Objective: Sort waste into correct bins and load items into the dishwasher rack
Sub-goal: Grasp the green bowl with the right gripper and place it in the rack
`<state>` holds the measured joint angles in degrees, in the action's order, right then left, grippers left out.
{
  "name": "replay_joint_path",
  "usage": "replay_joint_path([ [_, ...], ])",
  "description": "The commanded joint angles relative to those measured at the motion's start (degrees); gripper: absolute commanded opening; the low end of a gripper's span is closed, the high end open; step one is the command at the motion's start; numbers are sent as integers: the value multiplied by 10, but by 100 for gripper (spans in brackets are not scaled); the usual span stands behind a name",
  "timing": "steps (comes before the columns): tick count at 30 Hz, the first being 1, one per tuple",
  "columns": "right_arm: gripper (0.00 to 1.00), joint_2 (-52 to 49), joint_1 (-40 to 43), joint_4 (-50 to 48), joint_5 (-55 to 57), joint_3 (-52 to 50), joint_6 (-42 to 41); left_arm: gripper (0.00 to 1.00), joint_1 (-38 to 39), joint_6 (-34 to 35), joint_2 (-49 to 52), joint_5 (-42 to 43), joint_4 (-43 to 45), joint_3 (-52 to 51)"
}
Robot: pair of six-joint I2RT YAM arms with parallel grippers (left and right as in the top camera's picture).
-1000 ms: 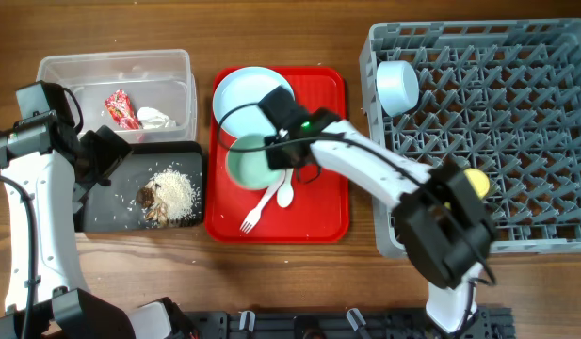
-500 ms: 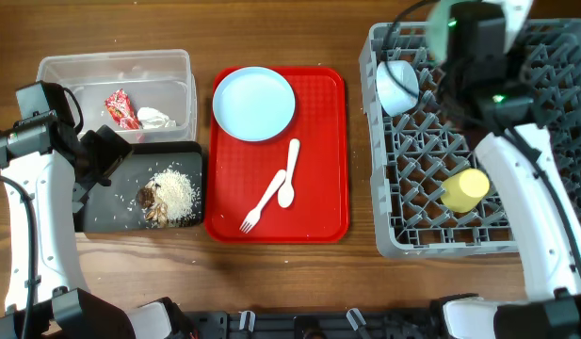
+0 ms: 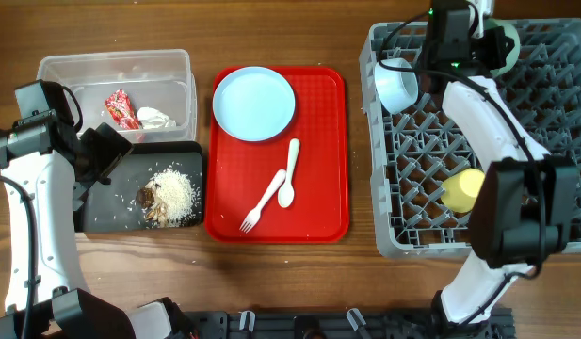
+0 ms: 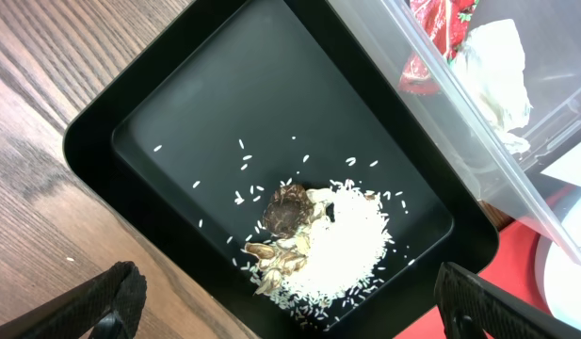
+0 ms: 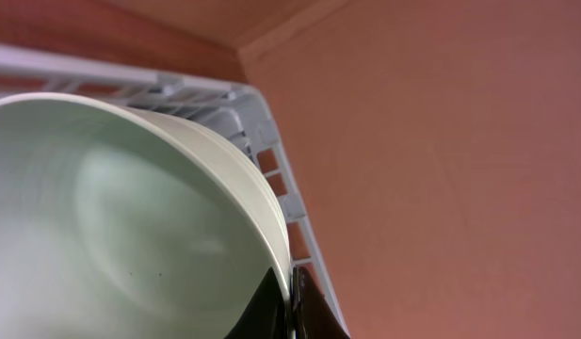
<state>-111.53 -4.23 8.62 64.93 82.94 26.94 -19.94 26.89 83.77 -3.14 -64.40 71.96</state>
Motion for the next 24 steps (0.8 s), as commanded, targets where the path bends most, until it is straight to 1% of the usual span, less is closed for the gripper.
replay_joint_path([
  [1, 4, -36, -7, -2, 32, 2, 10, 100, -2, 6, -7, 1, 2, 3],
  [5, 4, -47, -26, 29, 31, 2, -55, 100, -2, 6, -7, 1, 5, 3],
  [7, 4, -47, -38, 45, 16, 2, -67, 100, -2, 6, -7, 1, 5, 3],
  [9, 6, -47, -52, 70, 1, 2, -100, 100, -2, 6, -7, 3, 5, 3],
  [11, 12, -46, -64, 100, -20, 2, -141, 100, -2, 6, -7, 3, 5, 3],
  [12, 24, -42, -69, 115, -25, 2, -172, 100, -2, 6, -7, 3, 5, 3],
  [13, 30, -36, -72, 125, -35, 2, -190, 100, -2, 6, -7, 3, 5, 3],
  [16, 36, 5, -71, 170, -108, 2, -240, 100, -2, 6, -7, 3, 5, 3],
  [17, 45, 32, -70, 181, -137, 2, -254, 100, -2, 6, -7, 3, 5, 3],
  [18, 51, 53, -70, 186, -158, 2, -256, 100, -2, 6, -7, 3, 5, 3],
  [19, 59, 77, -70, 191, -180, 2, -256, 100, -2, 6, -7, 3, 5, 3],
  [20, 64, 115, -70, 205, -218, 2, -255, 100, -2, 6, -7, 3, 5, 3],
  [22, 66, 183, -70, 262, -353, 2, -257, 100, -2, 6, -7, 9, 5, 3],
  [24, 66, 216, -73, 307, -457, 2, -282, 100, -2, 6, -7, 10, 5, 3],
])
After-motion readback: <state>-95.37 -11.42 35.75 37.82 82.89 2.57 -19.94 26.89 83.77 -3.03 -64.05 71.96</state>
